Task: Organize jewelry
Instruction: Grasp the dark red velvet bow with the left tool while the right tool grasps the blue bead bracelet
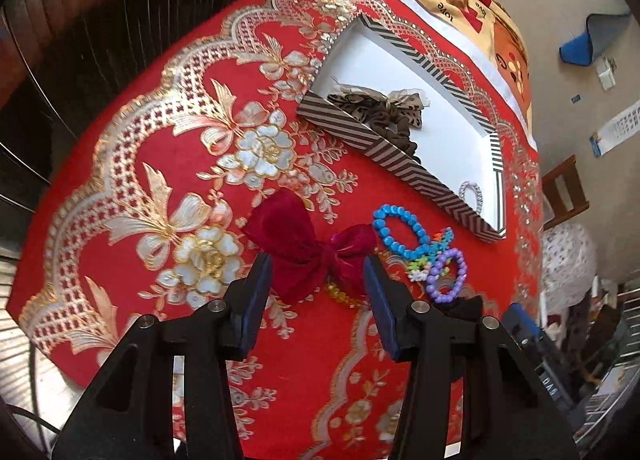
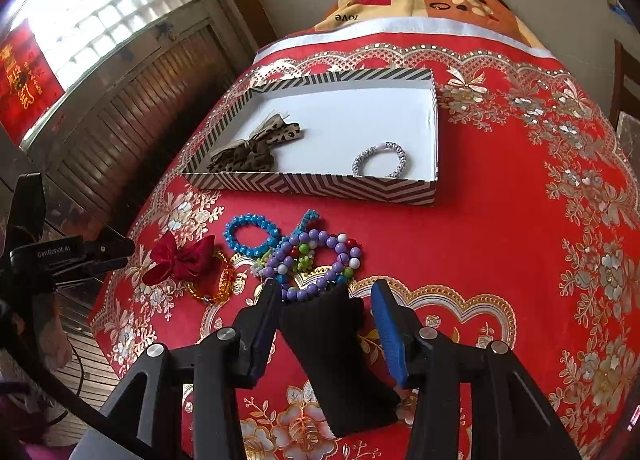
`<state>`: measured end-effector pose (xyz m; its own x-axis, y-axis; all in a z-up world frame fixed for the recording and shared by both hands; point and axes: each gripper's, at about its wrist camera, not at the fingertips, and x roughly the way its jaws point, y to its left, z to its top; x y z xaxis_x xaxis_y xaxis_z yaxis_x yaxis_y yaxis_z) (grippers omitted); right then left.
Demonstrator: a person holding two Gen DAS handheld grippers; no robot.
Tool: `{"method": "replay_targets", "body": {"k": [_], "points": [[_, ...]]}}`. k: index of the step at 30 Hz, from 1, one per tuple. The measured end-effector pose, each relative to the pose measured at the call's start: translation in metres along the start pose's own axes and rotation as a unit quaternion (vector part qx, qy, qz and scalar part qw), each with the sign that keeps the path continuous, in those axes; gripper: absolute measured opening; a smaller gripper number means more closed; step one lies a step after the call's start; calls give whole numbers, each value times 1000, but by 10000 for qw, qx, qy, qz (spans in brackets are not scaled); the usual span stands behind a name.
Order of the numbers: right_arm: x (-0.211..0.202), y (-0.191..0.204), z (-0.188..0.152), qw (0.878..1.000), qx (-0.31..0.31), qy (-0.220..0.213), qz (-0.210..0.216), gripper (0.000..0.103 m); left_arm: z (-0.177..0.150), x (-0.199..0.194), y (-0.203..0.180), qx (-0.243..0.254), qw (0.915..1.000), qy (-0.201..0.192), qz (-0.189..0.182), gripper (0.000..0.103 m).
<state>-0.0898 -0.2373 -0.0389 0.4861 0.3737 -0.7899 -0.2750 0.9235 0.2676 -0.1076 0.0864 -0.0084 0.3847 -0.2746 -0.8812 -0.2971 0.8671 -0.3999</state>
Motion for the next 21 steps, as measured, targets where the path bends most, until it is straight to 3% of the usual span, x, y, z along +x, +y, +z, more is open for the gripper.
{"method": "replay_targets", "body": {"k": [5,11,17,21], "points": [[0,0,0,10000,3,-10,9,48,-1,13,-8,-280,9989,235,-298,47],[-1,-6,-2,10000,86,11,37,50,-7,32,-11,-630,9963,440,-382,47],[1,-9,-2,9999,119,60,44,51,-4,48,-15,-611,9967,495,-201,47],[4,-8,-1,9999,104,102,38,51,17,53,-14,-501,9981,366,-10,47]]}}
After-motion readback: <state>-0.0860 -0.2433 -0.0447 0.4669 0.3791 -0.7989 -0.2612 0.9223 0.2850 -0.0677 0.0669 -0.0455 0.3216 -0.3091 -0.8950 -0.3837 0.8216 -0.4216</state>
